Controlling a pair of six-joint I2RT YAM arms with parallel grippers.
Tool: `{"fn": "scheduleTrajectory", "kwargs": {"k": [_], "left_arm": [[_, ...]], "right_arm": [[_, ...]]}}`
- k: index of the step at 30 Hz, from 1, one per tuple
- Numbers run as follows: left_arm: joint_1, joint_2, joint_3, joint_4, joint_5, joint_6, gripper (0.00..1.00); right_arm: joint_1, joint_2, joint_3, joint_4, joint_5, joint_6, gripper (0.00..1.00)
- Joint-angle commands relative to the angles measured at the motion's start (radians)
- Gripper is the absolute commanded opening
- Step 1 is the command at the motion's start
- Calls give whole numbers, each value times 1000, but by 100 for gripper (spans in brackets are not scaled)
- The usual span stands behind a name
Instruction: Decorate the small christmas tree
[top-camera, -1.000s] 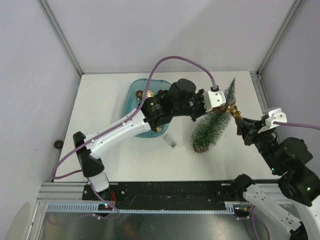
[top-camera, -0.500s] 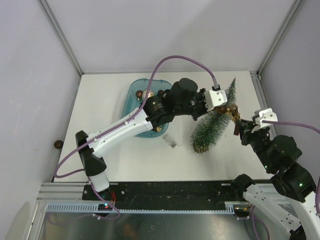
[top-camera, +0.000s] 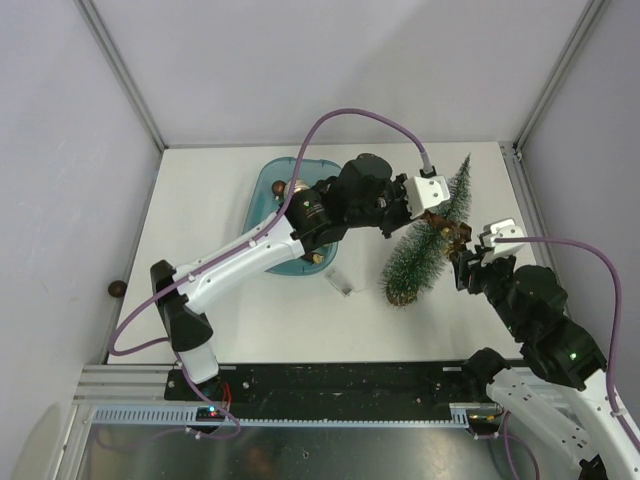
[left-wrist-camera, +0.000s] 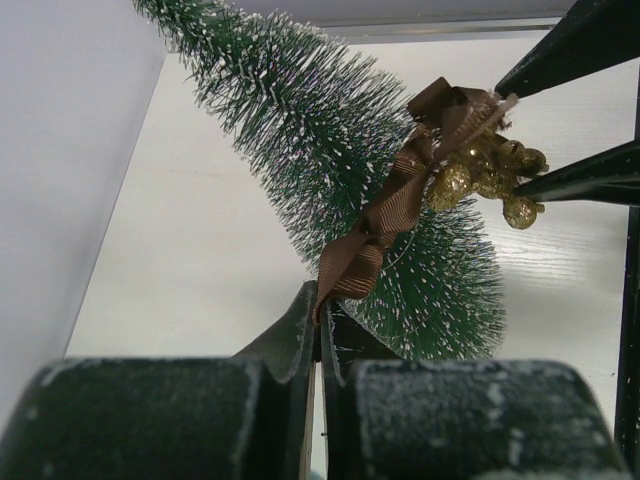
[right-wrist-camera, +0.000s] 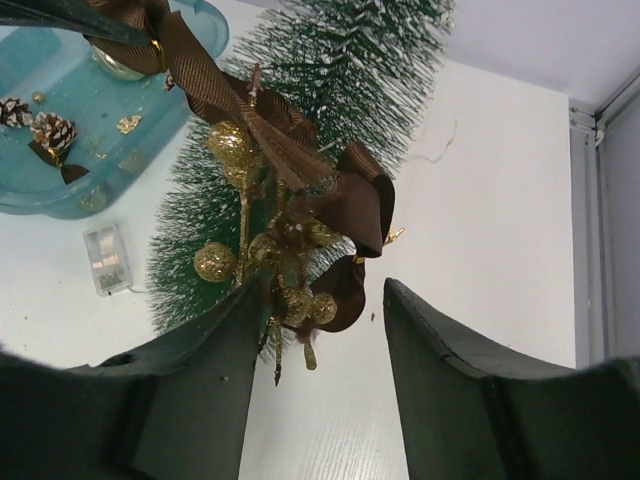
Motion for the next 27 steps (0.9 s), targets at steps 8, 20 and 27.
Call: {"fn": "scheduleTrajectory", "kwargs": {"k": [8, 20, 27], "left_arm": [[20, -37, -60, 28, 2, -29, 3], [41, -67, -172, 60, 29, -62, 8], [45, -53, -130, 62, 29, -77, 10]], "right_arm": [[-2, -101, 1, 53, 7, 42, 70], [23, -156, 48, 69, 73, 79, 73], [58, -80, 47, 69, 220, 129, 72]]}}
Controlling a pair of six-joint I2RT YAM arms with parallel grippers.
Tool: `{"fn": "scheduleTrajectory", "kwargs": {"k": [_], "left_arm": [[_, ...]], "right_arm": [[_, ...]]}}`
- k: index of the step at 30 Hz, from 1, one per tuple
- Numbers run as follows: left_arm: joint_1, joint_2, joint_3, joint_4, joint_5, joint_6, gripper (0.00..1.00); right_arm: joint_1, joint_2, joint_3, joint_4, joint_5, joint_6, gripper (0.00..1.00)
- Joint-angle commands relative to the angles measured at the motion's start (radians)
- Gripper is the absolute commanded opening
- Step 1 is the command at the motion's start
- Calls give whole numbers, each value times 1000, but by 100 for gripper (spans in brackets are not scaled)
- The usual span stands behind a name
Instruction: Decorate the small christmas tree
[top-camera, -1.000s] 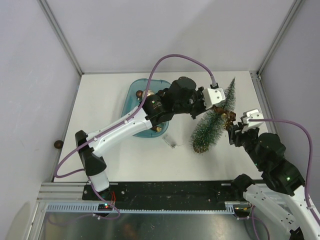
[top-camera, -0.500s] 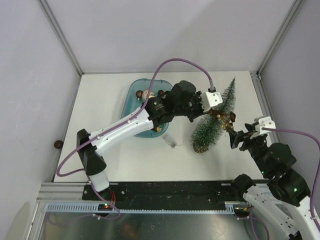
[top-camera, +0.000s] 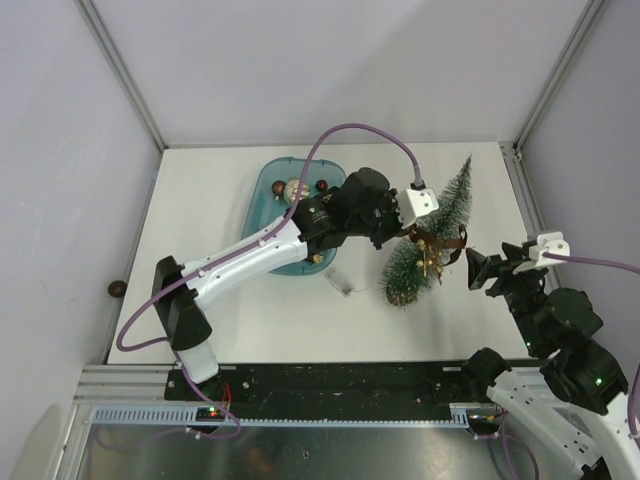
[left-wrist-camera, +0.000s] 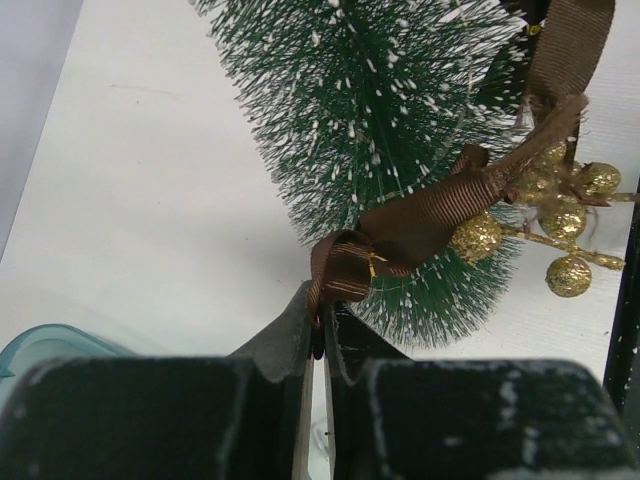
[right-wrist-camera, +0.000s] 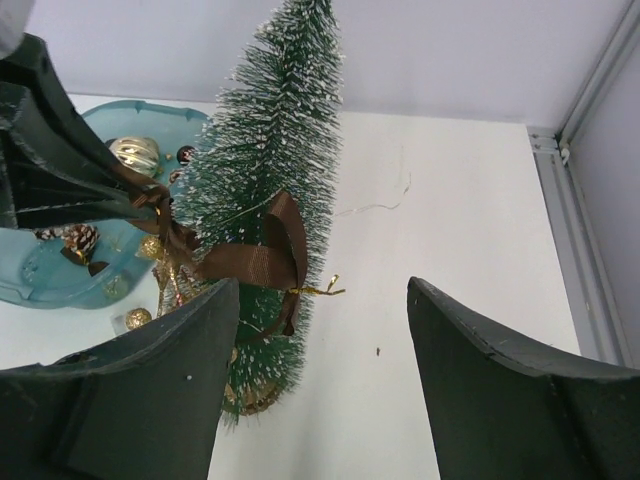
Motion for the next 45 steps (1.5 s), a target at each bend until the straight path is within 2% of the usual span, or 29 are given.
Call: {"fn": "scheduleTrajectory", "kwargs": {"k": [1, 10, 15, 17, 22, 26, 35, 45], "left_arm": [[7, -43, 49, 31, 20, -28, 10], [8, -21, 68, 35, -60, -51, 11], [21, -25, 65, 36, -95, -56, 11], [25, -31, 57, 36, -98, -58, 10], [29, -49, 28, 37, -122, -56, 10], [34, -52, 19, 39, -138, -52, 10], [37, 5, 53, 48, -129, -54, 10], [36, 114, 132, 63, -86, -57, 13]], "right_arm": [[15, 66, 21, 38, 96, 42, 73], [3, 166, -2, 83, 154, 61, 73], [-52, 204, -14, 155, 74, 57, 71], [-89, 224, -18, 173, 28, 60, 68], [-214, 243, -33, 197, -76, 76, 49], [-292, 240, -47, 193, -154, 79, 44], [-373, 271, -66, 235, -233, 117, 41], [-395, 363, -99, 338, -331, 184, 41]]}}
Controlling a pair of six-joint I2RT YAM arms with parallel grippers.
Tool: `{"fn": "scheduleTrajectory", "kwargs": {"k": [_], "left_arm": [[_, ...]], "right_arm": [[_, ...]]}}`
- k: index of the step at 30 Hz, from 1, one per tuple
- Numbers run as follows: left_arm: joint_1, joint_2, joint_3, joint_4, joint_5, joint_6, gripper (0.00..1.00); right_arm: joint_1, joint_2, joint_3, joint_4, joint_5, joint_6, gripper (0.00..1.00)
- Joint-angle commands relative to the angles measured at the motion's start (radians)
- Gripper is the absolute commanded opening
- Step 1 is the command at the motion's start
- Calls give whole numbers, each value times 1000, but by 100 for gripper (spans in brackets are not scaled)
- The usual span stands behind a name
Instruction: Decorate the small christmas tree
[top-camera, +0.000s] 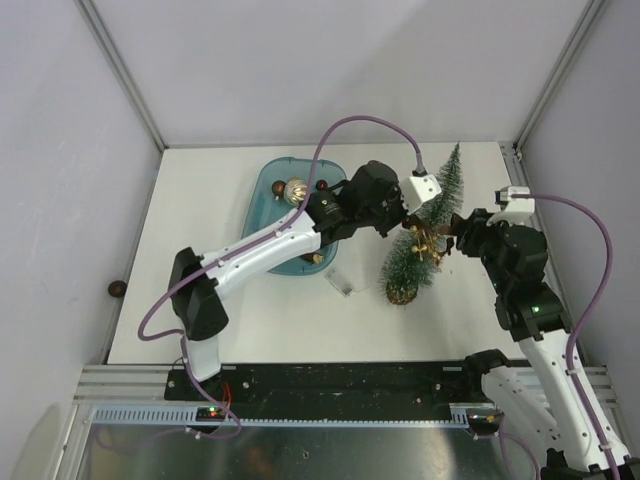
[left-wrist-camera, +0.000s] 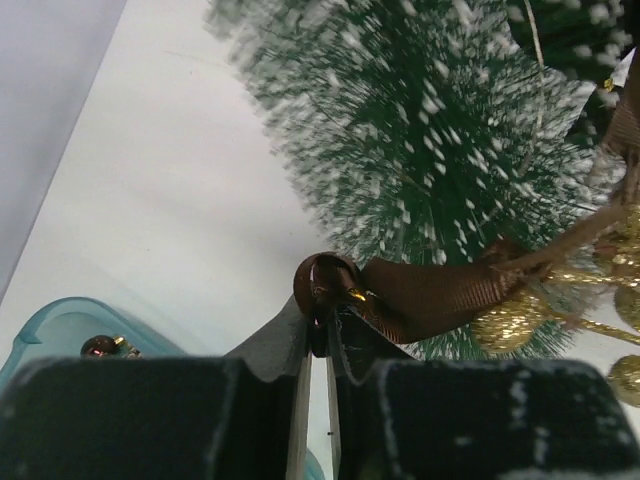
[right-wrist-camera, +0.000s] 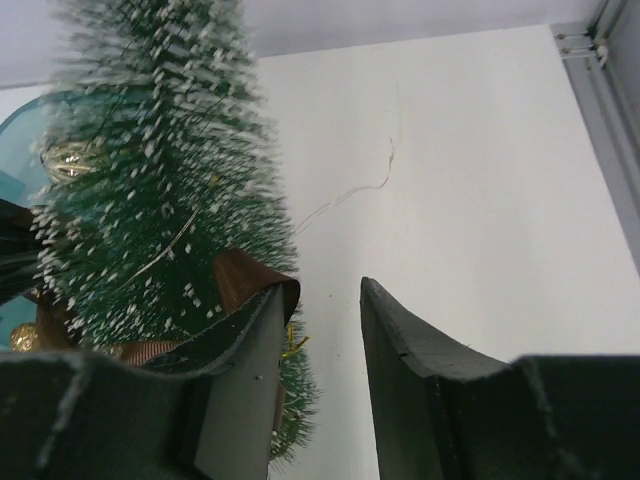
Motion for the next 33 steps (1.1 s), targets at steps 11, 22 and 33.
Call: {"fn": "scheduleTrajectory", "kwargs": {"k": [11, 22, 33], "left_arm": [[5, 22, 55, 83, 278, -69, 31], [-7, -43, -52, 76, 367, -83, 52], [-1, -160, -134, 65, 137, -31, 59]], "right_arm": [[-6, 4, -81, 153, -206, 91, 50], [-7, -18, -88, 120, -208, 89, 57], [-18, -128, -86, 2, -92, 66, 63]]}}
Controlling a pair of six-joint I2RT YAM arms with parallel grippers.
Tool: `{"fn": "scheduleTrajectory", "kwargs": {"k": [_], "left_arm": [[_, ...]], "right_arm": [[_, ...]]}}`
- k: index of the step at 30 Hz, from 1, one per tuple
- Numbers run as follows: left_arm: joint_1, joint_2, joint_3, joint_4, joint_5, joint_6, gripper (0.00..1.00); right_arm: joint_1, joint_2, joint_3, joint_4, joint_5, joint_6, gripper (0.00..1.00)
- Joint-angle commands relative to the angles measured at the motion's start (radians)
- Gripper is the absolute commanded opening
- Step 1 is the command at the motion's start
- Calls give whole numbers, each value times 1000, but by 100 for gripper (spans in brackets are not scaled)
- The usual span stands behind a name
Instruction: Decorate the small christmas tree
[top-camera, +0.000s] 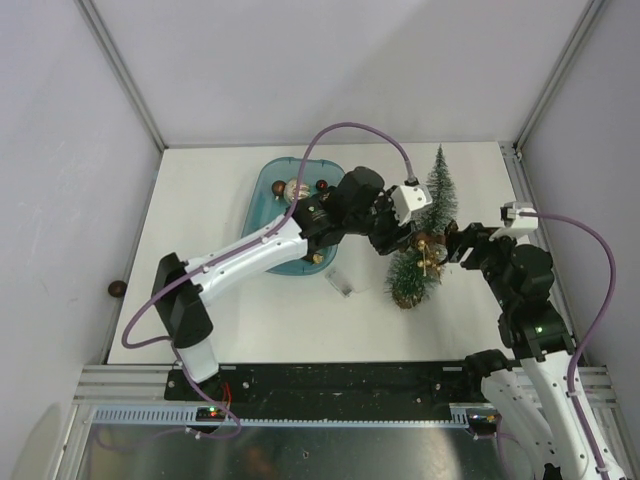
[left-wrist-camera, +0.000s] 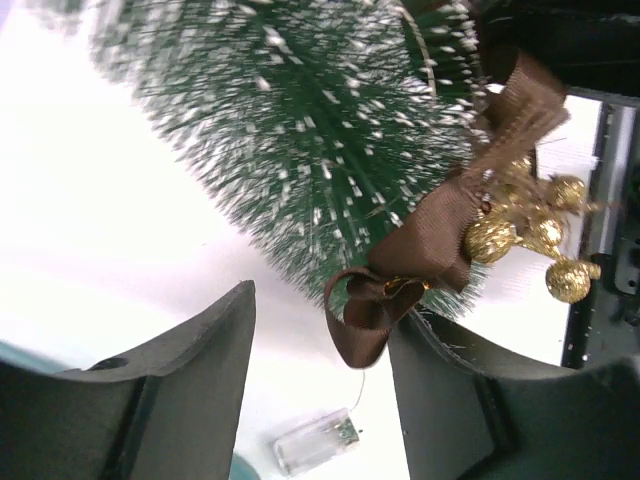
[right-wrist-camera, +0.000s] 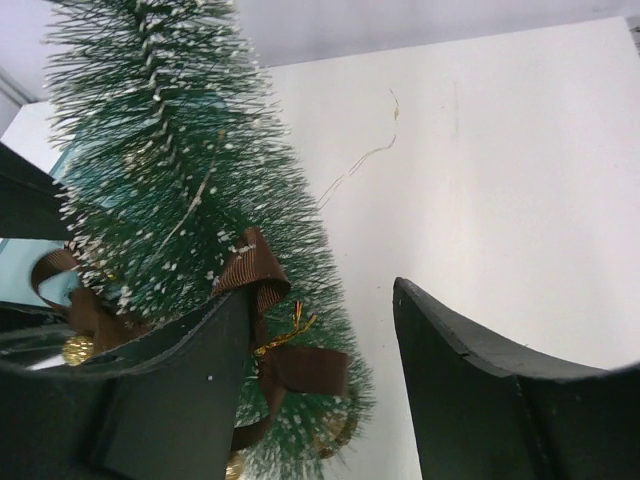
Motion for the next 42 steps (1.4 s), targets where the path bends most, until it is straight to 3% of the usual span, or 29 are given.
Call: {"fn": "scheduleTrajectory", "kwargs": {"k": [1, 6, 12, 16, 21, 29, 42], "left_arm": [[-3, -104, -19, 25, -136, 33, 60], [-4, -128, -30, 25, -194, 50, 66], [-3, -163, -26, 9, -230, 57, 91], [4, -183, -31, -12, -240, 48, 98], [50, -204, -36, -28, -219, 1, 100], [222, -220, 21, -108, -109, -99, 100], [405, -202, 16, -156, 32, -159, 100]], "right_arm": [[-6, -24, 7, -34, 61, -7, 65], [-10, -28, 17, -49, 79, -3, 69], [-11, -48, 40, -80, 80, -5, 72], [-11, -74, 55, -103, 50, 5, 73], [-11, -101, 92, -145, 6, 17, 79], [-12, -116, 208, -257, 28, 10, 94], [-12, -114, 286, -380, -33, -6, 98]]}}
